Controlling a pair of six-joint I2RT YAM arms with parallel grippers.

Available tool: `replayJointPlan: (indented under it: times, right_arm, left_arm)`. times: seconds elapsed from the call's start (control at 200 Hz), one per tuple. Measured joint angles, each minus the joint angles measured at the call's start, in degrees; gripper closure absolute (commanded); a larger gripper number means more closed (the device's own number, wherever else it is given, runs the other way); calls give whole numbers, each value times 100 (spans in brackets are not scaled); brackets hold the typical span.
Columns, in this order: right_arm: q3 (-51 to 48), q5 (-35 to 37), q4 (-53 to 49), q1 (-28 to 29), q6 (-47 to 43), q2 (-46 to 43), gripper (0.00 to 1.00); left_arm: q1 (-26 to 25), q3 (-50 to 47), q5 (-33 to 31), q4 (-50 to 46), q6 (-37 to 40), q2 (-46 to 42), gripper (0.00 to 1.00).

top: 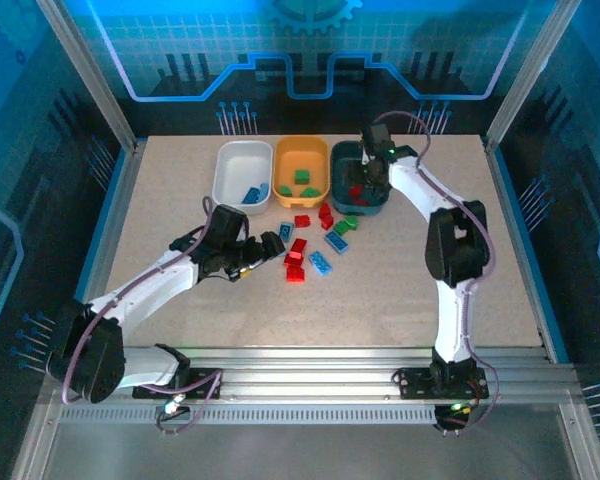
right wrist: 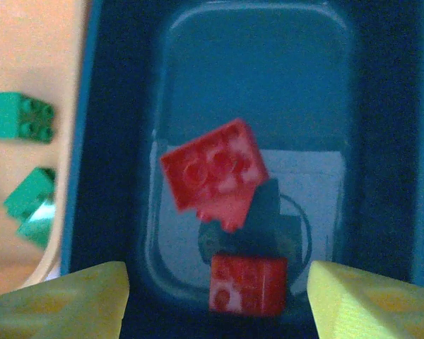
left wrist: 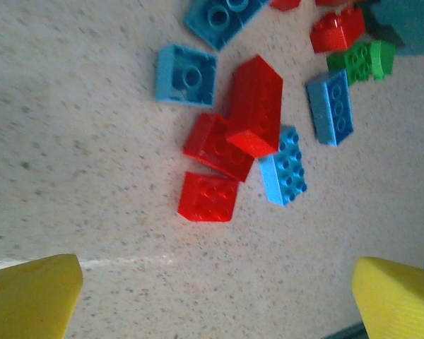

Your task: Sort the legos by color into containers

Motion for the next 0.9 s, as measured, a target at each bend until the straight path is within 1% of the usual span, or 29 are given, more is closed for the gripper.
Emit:
replayJointPlan:
  times: [0.09, 0.145, 0.205, 0.265, 0.325, 0.435, 0.58, 0.71, 0.895]
  right_arm:
    - [-920, 114, 256, 258, 68, -962, 31]
    - [-1440, 166, 407, 494, 127, -1521, 32]
    - [-1952, 258, 588, 826, 162, -2031, 34]
    - [-2385, 295, 699, 1174, 177, -2369, 37]
    - [-2708, 321, 734, 1510, 177, -2509, 40]
    - [-3132, 326, 732, 2033, 87, -2430, 43]
    - [-3316, 234, 684, 2424, -170, -2057, 40]
    - [-3316, 190, 695, 2527, -363, -1679, 40]
    - [-3305, 116, 708, 2514, -509, -1172, 40]
  left_arm:
    - [234, 24, -334, -273, 7, -280, 1]
    - [540, 0, -452, -374, -37, -505, 1]
    - [984, -98, -588, -417, -92, -813, 1]
    - [1388, -267, -710, -439, -181, -1119, 1]
    - [1635, -457, -796, -470, -238, -1349, 1]
    - [1757, -809, -817, -442, -372, -1480, 1]
    - [1757, -1375, -466, -166, -649, -1355, 1]
    - [1757, -1768, -160, 201, -879, -1283, 1]
    - [1755, -1777, 15, 345, -933, -1252, 1]
